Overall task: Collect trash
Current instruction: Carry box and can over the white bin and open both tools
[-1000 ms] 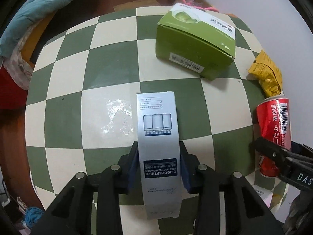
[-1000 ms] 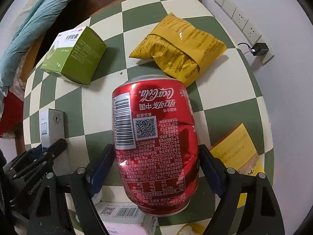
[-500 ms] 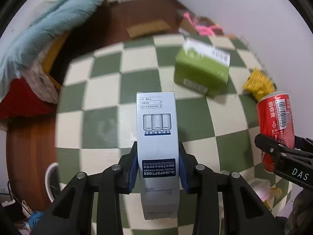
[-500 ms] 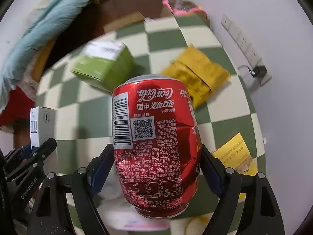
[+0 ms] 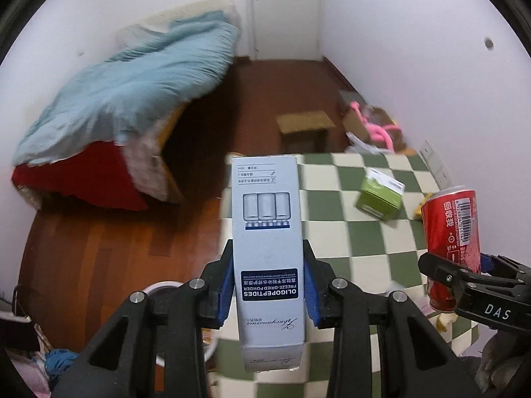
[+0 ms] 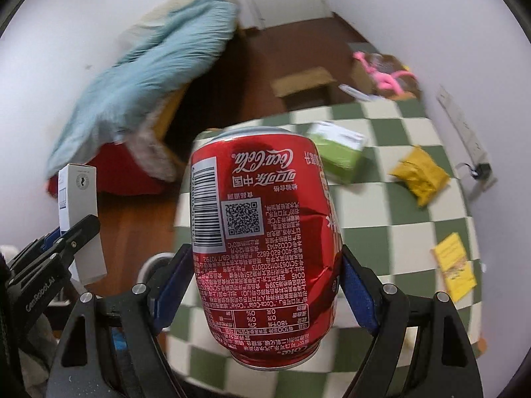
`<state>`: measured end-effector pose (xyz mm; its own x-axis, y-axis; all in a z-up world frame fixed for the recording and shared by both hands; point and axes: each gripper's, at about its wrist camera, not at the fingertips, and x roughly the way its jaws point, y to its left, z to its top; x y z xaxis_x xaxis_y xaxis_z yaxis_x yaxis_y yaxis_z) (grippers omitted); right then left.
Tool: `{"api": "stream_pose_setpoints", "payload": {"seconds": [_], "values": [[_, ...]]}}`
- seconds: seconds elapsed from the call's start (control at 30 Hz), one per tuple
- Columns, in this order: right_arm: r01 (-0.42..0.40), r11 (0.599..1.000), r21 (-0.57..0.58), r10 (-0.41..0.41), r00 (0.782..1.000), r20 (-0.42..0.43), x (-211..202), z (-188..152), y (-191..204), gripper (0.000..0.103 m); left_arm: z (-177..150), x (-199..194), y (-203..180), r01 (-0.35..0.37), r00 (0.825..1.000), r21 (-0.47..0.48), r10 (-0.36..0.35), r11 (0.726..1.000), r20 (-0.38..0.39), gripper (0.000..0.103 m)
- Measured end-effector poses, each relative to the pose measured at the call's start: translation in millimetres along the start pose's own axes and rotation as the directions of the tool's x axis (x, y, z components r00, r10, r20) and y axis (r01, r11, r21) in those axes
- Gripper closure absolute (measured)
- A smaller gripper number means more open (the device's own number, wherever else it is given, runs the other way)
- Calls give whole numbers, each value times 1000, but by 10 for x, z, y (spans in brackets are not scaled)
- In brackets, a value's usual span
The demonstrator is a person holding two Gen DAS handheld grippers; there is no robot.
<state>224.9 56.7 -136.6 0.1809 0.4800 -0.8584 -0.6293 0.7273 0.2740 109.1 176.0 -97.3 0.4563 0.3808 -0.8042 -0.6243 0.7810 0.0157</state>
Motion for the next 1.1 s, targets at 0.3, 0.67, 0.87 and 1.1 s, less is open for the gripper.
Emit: {"api": "stream_pose_setpoints", "payload": {"seconds": [0.3, 0.67, 0.87, 1.1], "values": [[-138, 985, -101, 132, 989, -63, 231, -382, 1156, 18, -381, -287, 1095, -77, 997, -113, 76, 991, -17, 71], [-143, 983, -118, 98, 942, -320, 1821, -1026, 2125, 18, -1066, 785, 2282, -20, 966, -300, -59, 954, -253, 71], [-124, 976, -181, 43, 917, -396, 2526, -1181, 2515, 18, -1349, 1216, 2710, -43, 944, -372, -84, 927, -319, 68], [-109, 964, -241, -15, 888, -459, 3134, -1329, 2832, 18, -1566, 1537, 3060, -73, 926, -445, -106, 892, -363, 29]]}}
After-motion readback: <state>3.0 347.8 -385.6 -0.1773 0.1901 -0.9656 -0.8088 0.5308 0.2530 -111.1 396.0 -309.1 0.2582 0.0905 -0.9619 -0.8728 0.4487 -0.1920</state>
